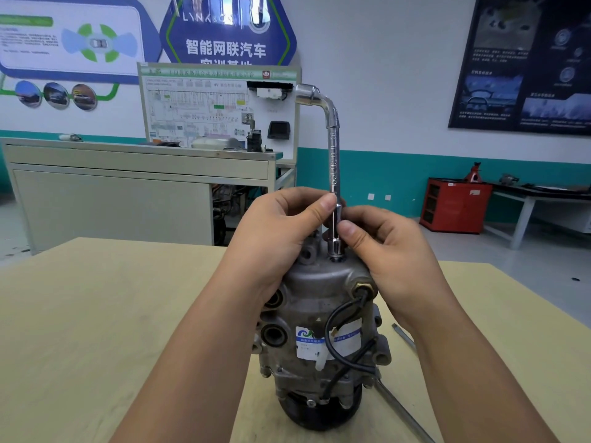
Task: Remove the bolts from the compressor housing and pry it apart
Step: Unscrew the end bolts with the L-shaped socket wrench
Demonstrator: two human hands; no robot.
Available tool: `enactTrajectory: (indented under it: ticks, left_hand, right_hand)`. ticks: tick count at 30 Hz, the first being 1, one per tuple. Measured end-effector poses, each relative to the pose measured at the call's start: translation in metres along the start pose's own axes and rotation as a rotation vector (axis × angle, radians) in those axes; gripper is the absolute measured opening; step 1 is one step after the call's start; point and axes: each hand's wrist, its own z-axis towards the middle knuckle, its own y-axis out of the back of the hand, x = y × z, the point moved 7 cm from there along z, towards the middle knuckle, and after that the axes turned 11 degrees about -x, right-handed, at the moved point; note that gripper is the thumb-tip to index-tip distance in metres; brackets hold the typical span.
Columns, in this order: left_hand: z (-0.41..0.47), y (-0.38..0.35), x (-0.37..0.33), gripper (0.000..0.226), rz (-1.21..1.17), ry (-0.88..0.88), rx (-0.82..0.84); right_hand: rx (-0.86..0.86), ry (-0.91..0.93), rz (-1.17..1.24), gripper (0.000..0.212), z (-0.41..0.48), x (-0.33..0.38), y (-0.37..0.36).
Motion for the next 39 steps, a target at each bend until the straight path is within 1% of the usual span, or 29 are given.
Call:
enactTrajectory:
  ticks: [2,5,8,10,13,16,19,22,23,26,28,30,31,33,35,37,39]
  left_hand:
    - [-0.0002,0.0004,-0.0008,0.017,-0.005,-0.003,-0.011]
    - [0.0001,0.0009,-0.0018,0.022,-0.006,-0.012,-0.022]
    - [-0.0001,0.0022,-0.0026,0.026,0.011,-0.016,-0.038]
    - [-0.0001,0.0022,-0.0027,0.029,0.025,-0.025,-0.037]
    - [0.0004,0.001,-0.0028,0.026,0.029,-0.029,-0.019]
    - [-0.0001,-0.0035,-0.0012,0.013,0.005,-0.013,0.039]
    - [0.0,-0.0048,0.0005,0.027,0.005,-0.02,0.065]
    - [-0.0005,-0.0047,-0.0012,0.023,0.018,-0.031,0.066]
    - [-0.0003,-0.0039,-0.0016,0.021,0.026,-0.033,0.056]
    - [0.0004,-0.0011,-0.0015,0.016,0.053,-0.03,0.018]
    - [-0.0001,0.0007,-0.0029,0.01,0.072,-0.037,-0.009]
    - [-0.0008,0.0014,-0.0037,0.024,0.094,-0.051,-0.02]
    - [-0.0006,0.0013,-0.0035,0.027,0.091,-0.057,-0.016]
    - [-0.0005,0.0018,-0.0028,0.029,0.082,-0.051,-0.014]
    - [-0.0005,0.0014,-0.0019,0.024,0.049,-0.025,-0.003]
    - [-0.0012,-0.0009,-0.0019,0.012,0.019,-0.007,0.02]
    - [-0.0012,-0.0021,-0.0012,0.017,0.016,-0.001,0.035]
  right_hand:
    - [0.0,-0.002,0.003,0.022,0.0001,0.0,0.0]
    - [-0.002,0.016,0.015,0.011,-0.0003,0.0032,-0.0004]
    - [-0.024,0.027,0.027,0.017,0.0004,0.004,0.0012]
    - [-0.03,0.03,0.028,0.012,0.0017,0.0023,0.0019]
    - [-0.025,0.05,0.011,0.018,0.0024,0.0026,0.0015]
    - [-0.018,0.046,0.007,0.019,0.0024,0.0022,0.0013]
    - [-0.018,0.039,0.003,0.02,0.0025,0.0004,0.0014]
    - [-0.007,0.031,0.03,0.022,0.0027,0.0006,0.0009]
    - [-0.006,0.033,0.029,0.021,0.0025,0.0008,0.0008]
    - [-0.004,0.04,0.027,0.008,0.0015,0.0023,0.0005]
    - [-0.002,0.038,0.034,0.015,0.0008,0.0029,-0.0003]
    - [0.001,0.03,0.036,0.011,0.0012,0.0015,-0.0006]
    - [0.001,0.032,0.032,0.01,0.0013,0.0013,-0.0006]
    - [-0.005,0.037,0.031,0.016,0.0015,0.0018,0.0]
    - [-0.003,0.046,0.015,0.018,0.0015,0.0025,0.0001]
    - [0.001,0.052,0.005,0.021,0.0011,0.0039,-0.0006]
    - [0.002,0.051,-0.003,0.024,0.0011,0.0036,-0.0007]
